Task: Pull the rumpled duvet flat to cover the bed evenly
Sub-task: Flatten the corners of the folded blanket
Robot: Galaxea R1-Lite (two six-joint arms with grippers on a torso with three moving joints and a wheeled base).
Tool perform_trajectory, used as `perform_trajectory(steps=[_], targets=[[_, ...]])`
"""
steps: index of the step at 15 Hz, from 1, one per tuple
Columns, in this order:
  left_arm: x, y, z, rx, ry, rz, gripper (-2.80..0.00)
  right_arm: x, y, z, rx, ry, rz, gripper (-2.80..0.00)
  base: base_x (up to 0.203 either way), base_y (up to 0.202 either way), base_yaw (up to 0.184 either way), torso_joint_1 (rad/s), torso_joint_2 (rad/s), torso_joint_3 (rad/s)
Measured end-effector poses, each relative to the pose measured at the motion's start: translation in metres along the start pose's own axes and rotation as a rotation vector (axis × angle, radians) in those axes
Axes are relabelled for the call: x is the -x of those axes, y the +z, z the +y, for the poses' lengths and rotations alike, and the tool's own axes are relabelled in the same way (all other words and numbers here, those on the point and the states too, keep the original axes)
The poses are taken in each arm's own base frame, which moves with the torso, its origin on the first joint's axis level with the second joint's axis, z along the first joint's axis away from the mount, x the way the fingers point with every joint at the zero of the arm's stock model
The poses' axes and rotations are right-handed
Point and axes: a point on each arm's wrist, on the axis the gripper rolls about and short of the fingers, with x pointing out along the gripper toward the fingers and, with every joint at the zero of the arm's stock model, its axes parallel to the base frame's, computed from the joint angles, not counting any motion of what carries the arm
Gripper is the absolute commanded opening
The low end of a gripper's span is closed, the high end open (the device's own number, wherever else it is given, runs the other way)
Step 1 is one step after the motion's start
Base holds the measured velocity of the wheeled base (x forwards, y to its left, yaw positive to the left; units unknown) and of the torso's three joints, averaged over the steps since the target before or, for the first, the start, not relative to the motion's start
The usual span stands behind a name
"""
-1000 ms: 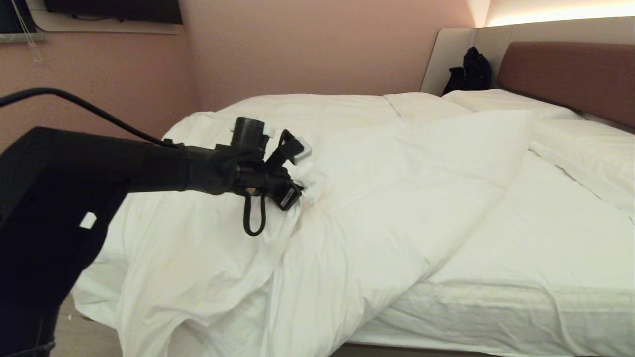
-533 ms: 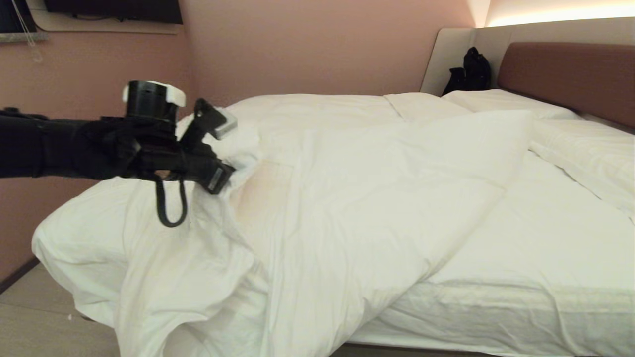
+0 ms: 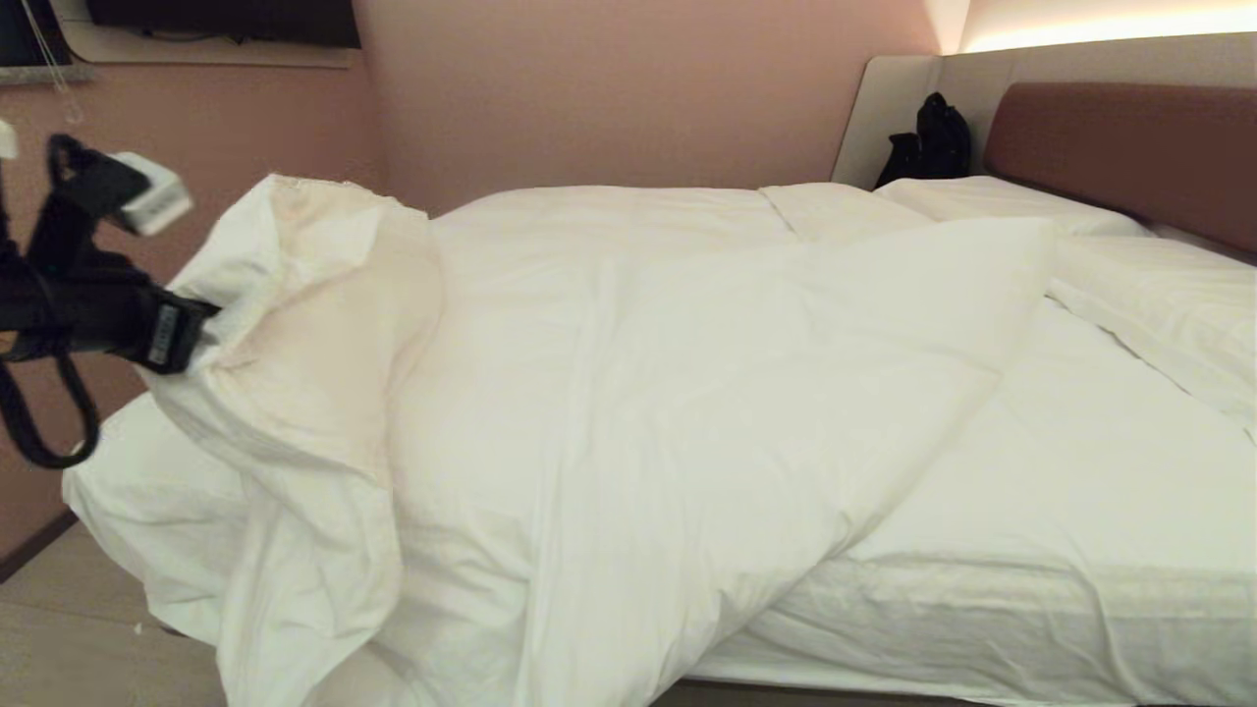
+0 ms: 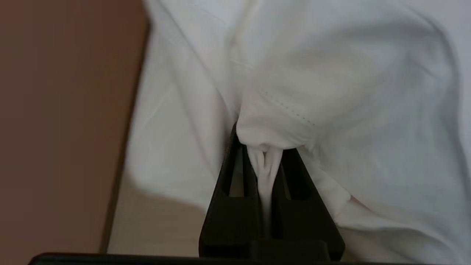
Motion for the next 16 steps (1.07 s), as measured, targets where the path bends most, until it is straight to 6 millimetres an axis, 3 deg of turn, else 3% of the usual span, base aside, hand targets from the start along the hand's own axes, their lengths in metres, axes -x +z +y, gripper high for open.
perform_trajectory(steps=[4, 7, 10, 16], targets=[[0.044, -0.026, 0.052, 0.109, 0.238, 0.048, -2.80, 0.000, 0.000, 0.000, 0.000, -0.001, 0.000, -2.80, 0.000, 0.000, 0.000, 0.000, 0.00, 0.000], [0.062, -0.050, 0.083, 0.169, 0.345, 0.098, -2.80, 0.000, 0.000, 0.000, 0.000, -0.001, 0.000, -2.80, 0.000, 0.000, 0.000, 0.000, 0.00, 0.000], [0.066, -0.077, 0.108, 0.223, 0.399, 0.155, -2.80, 0.000, 0.000, 0.000, 0.000, 0.000, 0.000, -2.80, 0.000, 0.000, 0.000, 0.000, 0.00, 0.000], [0.053, -0.121, 0.151, 0.267, 0.512, 0.206, -2.80, 0.000, 0.000, 0.000, 0.000, -0.001, 0.000, -2.80, 0.000, 0.000, 0.000, 0.000, 0.00, 0.000]])
